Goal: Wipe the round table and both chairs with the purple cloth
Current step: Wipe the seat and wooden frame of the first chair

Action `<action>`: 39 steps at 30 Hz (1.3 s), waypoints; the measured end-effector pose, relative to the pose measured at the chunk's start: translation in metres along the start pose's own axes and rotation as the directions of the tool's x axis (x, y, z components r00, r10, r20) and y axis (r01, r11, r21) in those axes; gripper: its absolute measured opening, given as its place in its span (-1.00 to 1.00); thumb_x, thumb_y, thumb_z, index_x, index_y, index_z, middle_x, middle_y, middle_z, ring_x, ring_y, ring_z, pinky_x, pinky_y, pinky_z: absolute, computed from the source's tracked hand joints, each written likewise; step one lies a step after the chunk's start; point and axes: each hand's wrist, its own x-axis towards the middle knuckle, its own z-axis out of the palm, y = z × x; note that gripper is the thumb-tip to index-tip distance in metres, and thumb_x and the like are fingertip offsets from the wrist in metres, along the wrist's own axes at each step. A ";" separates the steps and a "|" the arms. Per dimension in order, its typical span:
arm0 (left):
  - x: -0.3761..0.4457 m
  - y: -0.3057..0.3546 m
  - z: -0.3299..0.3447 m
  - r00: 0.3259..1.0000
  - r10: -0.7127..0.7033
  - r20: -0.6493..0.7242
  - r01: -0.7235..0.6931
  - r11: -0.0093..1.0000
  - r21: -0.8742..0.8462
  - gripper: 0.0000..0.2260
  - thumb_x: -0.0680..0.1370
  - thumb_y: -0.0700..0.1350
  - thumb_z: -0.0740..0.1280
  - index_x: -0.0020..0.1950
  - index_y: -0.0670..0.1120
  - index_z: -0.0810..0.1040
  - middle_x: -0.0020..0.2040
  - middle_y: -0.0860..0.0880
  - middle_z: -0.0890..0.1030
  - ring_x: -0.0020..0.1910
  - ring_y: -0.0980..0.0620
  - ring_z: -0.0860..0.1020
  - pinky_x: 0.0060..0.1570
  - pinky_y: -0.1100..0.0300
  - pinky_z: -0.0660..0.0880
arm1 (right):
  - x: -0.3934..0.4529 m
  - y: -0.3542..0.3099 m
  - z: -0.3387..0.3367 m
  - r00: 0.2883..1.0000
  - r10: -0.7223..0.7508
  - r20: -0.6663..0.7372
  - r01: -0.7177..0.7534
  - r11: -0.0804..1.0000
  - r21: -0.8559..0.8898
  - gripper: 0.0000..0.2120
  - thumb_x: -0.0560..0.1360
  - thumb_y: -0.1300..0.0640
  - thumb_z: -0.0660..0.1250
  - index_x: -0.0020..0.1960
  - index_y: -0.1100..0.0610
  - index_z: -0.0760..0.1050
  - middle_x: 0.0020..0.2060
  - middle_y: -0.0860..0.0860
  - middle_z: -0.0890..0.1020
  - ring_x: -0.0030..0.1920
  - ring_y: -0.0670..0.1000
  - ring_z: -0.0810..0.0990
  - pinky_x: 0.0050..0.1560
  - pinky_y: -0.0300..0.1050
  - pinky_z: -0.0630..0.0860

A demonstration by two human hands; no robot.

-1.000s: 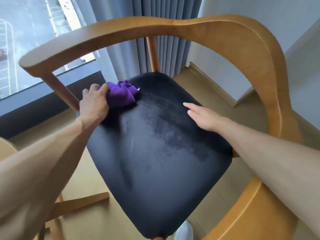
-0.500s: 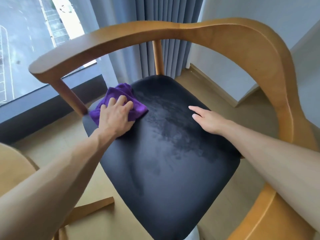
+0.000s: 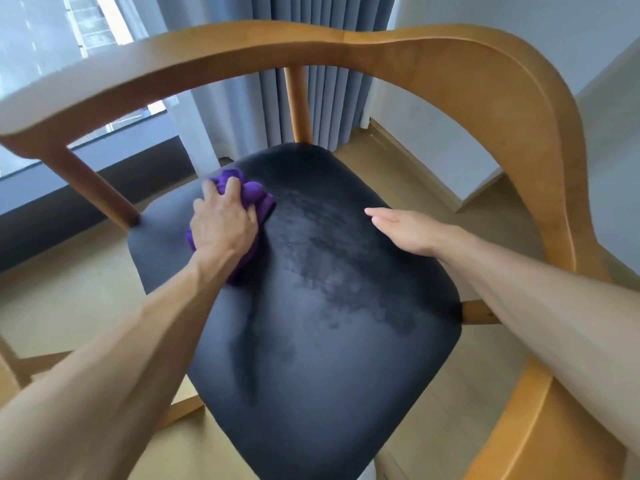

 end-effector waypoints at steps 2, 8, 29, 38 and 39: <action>-0.036 0.038 0.013 0.995 0.092 0.041 -0.091 0.996 -0.021 -0.67 0.57 0.06 0.27 0.27 -0.05 0.40 0.24 -0.23 0.39 0.08 -0.33 0.48 -0.07 -0.18 0.51 | 0.001 0.001 -0.007 1.000 0.023 0.014 -0.024 0.995 0.101 -0.53 0.68 -0.17 -0.11 0.58 -0.22 0.14 0.56 -0.19 0.20 0.48 -0.06 0.27 0.56 0.04 0.10; -0.095 0.126 0.050 0.835 0.499 0.231 -0.503 0.863 -0.047 -0.53 0.56 0.19 0.30 0.40 0.05 0.36 0.24 -0.09 0.42 0.05 -0.16 0.49 -0.24 0.01 0.45 | 0.002 -0.015 0.002 0.995 -0.061 -0.074 0.055 0.996 -0.077 -0.55 0.71 0.00 -0.10 0.57 -0.08 0.21 0.55 -0.07 0.29 0.53 0.01 0.24 0.53 0.01 0.15; -0.168 0.189 0.069 0.824 0.524 0.215 -0.498 0.851 -0.165 -0.61 0.61 0.09 0.24 0.42 0.02 0.39 0.35 -0.11 0.37 0.15 -0.24 0.39 -0.09 -0.07 0.48 | -0.029 -0.001 0.008 0.996 0.030 -0.079 -0.011 0.974 0.226 -0.52 0.67 -0.15 -0.12 0.54 -0.15 0.25 0.54 -0.02 0.32 0.52 0.05 0.26 0.49 0.03 0.15; -0.138 0.122 0.047 0.628 0.739 0.243 -0.747 0.660 -0.076 -0.74 0.56 0.12 0.27 0.22 0.09 0.53 0.21 -0.10 0.42 0.01 -0.18 0.47 -0.29 0.04 0.37 | -0.028 0.006 0.015 0.996 -0.027 -0.087 0.036 0.994 0.106 -0.53 0.69 -0.14 -0.11 0.57 -0.17 0.19 0.56 -0.18 0.22 0.56 -0.06 0.17 0.55 -0.06 0.07; -0.119 0.092 0.036 0.662 0.713 0.229 -0.724 0.688 -0.049 -0.73 0.56 0.14 0.28 0.20 0.08 0.54 0.17 -0.09 0.43 -0.01 -0.17 0.47 -0.32 0.06 0.36 | -0.028 0.006 0.017 0.996 -0.034 -0.079 0.040 0.996 0.082 -0.53 0.69 -0.12 -0.11 0.58 -0.15 0.18 0.56 -0.19 0.22 0.56 -0.07 0.16 0.56 -0.08 0.04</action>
